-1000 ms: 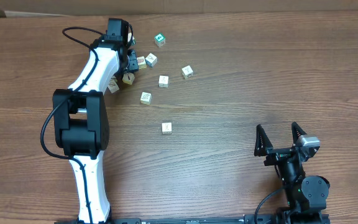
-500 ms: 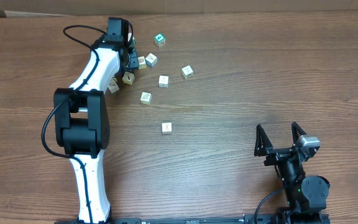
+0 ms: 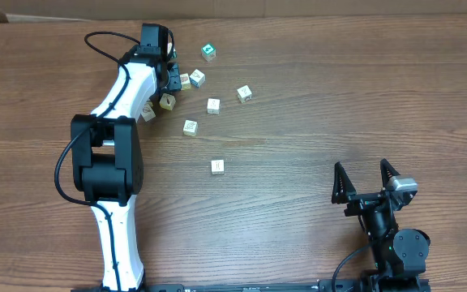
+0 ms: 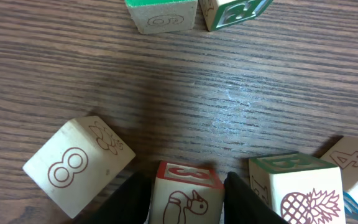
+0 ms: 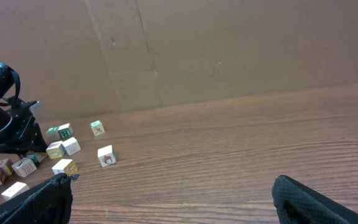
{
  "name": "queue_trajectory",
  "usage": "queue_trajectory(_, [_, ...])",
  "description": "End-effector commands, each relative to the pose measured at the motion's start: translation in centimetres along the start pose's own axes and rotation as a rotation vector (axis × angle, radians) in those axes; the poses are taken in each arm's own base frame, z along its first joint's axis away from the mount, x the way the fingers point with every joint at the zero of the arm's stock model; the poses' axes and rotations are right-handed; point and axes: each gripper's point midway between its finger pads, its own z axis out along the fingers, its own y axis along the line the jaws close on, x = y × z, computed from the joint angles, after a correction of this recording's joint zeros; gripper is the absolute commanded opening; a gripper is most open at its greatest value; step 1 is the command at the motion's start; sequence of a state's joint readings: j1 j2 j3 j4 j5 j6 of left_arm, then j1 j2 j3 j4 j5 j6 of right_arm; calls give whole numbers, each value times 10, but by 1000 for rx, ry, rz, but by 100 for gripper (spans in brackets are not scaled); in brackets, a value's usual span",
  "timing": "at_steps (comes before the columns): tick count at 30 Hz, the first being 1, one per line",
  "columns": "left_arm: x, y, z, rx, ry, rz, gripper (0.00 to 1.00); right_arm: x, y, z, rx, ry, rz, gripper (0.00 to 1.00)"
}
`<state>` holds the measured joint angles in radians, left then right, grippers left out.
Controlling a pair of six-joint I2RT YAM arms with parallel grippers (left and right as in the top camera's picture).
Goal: Form a tower
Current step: 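Move the left gripper back to the cluster and grasp the red-3 duck block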
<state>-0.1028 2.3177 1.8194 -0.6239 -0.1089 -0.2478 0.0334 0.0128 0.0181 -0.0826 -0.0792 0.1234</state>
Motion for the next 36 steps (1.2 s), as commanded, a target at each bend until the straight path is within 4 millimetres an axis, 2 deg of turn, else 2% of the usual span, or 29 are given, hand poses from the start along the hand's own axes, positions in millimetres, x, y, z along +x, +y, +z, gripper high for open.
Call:
queue_trajectory(1, [6,0,8,0,18,19,29,1,0,0,-3,-5,3,100])
queue_trajectory(8, [-2,-2,1,5,1,17,24,1,0,0,-3,-5,3,100])
queue_trajectory(12, [-17,-2,-23,11,-29,13,24,1,0,0,-3,-5,3,100])
queue_trajectory(17, [-44,-4,-84,30,-109,7,24,1,0,0,-3,-5,3,100])
queue_trajectory(22, [-56,1,-165,56,-190,-15,21,1,0,0,-3,-5,3,100])
queue_trajectory(25, [-44,2,-211,93,-182,-77,15,1,0,0,-3,-5,3,100])
queue_trajectory(29, [-16,-15,-259,228,-118,-76,4,1,0,0,-3,-5,3,100])
queue_trajectory(30, [-7,-22,-269,272,-94,-68,4,1,0,0,-3,-5,3,100])
queue_trajectory(33, [13,-35,-286,366,-28,-56,4,1,0,0,-3,-5,3,100])
queue_trajectory(36, [29,-43,-291,421,42,-53,4,1,0,0,-3,-5,3,100])
